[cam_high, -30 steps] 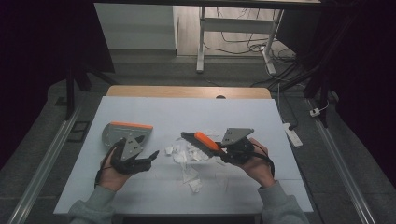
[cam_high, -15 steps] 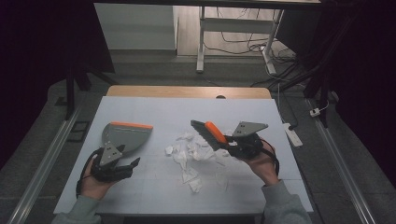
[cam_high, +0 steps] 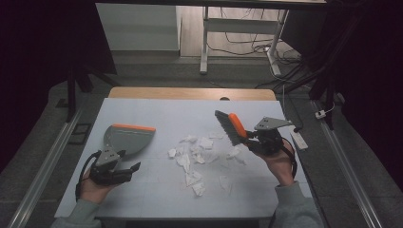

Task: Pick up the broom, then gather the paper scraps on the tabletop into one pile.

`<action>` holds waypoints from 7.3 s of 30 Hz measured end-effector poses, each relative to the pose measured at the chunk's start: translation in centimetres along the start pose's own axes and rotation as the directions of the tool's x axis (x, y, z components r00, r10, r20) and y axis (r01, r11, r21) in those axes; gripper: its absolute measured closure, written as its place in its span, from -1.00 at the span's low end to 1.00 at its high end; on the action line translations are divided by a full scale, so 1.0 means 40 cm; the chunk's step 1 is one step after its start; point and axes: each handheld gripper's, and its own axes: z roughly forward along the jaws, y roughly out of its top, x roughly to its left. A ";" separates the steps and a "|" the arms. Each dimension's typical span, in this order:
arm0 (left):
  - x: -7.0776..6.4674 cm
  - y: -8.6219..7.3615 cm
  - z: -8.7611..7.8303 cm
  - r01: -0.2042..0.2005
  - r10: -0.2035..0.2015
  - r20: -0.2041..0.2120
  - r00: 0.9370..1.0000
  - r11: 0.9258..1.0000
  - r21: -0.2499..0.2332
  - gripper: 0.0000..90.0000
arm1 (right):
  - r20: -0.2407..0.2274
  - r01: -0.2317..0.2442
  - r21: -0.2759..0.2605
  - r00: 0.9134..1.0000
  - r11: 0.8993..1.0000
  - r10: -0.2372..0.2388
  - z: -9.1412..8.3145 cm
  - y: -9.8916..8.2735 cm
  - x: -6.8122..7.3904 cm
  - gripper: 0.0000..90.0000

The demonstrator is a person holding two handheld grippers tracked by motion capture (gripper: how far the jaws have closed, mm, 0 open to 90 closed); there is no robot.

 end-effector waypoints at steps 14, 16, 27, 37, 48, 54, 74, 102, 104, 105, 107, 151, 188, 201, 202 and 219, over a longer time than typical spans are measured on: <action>0.006 -0.008 0.016 0.009 -0.010 0.015 1.000 1.000 0.025 -0.42 | 0.181 -0.105 0.069 0.979 0.992 0.091 -0.029 -0.039 -0.083 0.56; 0.006 -0.009 0.016 0.010 -0.010 0.008 1.000 1.000 0.024 -0.42 | 0.179 -0.106 0.085 0.980 0.991 0.089 -0.026 -0.042 -0.087 0.56; 0.003 -0.007 0.023 0.008 -0.009 0.009 1.000 1.000 0.026 -0.45 | 0.218 -0.105 0.194 0.974 0.975 0.062 0.029 -0.022 -0.130 0.56; 0.002 -0.010 0.024 0.010 -0.010 -0.002 1.000 1.000 0.030 -0.44 | 0.214 -0.091 0.262 0.976 0.961 0.034 0.109 0.008 -0.178 0.56; 0.001 -0.010 0.027 0.004 -0.004 0.001 1.000 1.000 0.026 -0.44 | 0.208 -0.057 0.317 0.978 0.947 -0.011 0.176 -0.004 -0.162 0.56; 0.001 -0.010 0.027 -0.001 0.001 0.005 1.000 1.000 0.025 -0.44 | 0.179 -0.037 0.320 0.984 0.947 -0.022 0.200 -0.007 -0.147 0.56; 0.001 -0.014 0.031 -0.002 0.002 0.012 1.000 0.999 0.036 -0.43 | -0.075 0.010 0.237 0.997 0.971 0.008 0.193 0.025 -0.053 0.56; 0.005 -0.008 0.025 0.000 -0.001 0.032 0.999 1.000 0.014 -0.43 | 0.013 0.123 0.457 0.989 0.881 -0.145 0.366 0.132 -0.083 0.56; 0.005 -0.008 0.025 0.002 -0.002 0.033 0.999 1.000 0.014 -0.43 | -0.009 0.143 0.473 0.987 0.869 -0.158 0.376 0.138 -0.071 0.56; 0.005 -0.008 0.026 0.002 -0.003 0.032 0.999 1.000 0.014 -0.43 | -0.020 0.158 0.475 0.985 0.866 -0.169 0.380 0.139 -0.065 0.56; 0.005 -0.008 0.026 0.002 -0.002 0.031 1.000 1.000 0.015 -0.43 | -0.043 0.177 0.481 0.983 0.859 -0.179 0.384 0.139 -0.052 0.56; 0.009 -0.014 0.030 0.009 -0.009 0.032 0.999 1.000 0.022 -0.41 | -0.186 0.437 0.483 0.898 0.759 -0.399 0.468 0.205 0.116 0.56; 0.024 -0.023 0.019 0.030 -0.030 0.002 1.000 0.999 0.014 -0.41 | -0.325 0.154 0.172 0.941 0.973 -0.092 0.410 0.207 0.278 0.56; 0.025 -0.025 0.015 0.030 -0.030 0.001 1.000 0.999 0.011 -0.41 | -0.337 -0.003 0.202 0.939 0.979 0.073 0.467 0.182 0.319 0.56; 0.025 -0.025 0.015 0.030 -0.030 0.001 1.000 0.999 0.011 -0.41 | -0.324 0.006 0.212 0.944 0.977 0.065 0.473 0.178 0.316 0.56; 0.027 -0.025 0.021 0.033 -0.033 0.003 0.999 0.999 0.019 -0.42 | -0.120 -0.139 0.235 0.978 0.962 0.171 0.350 0.114 0.136 0.56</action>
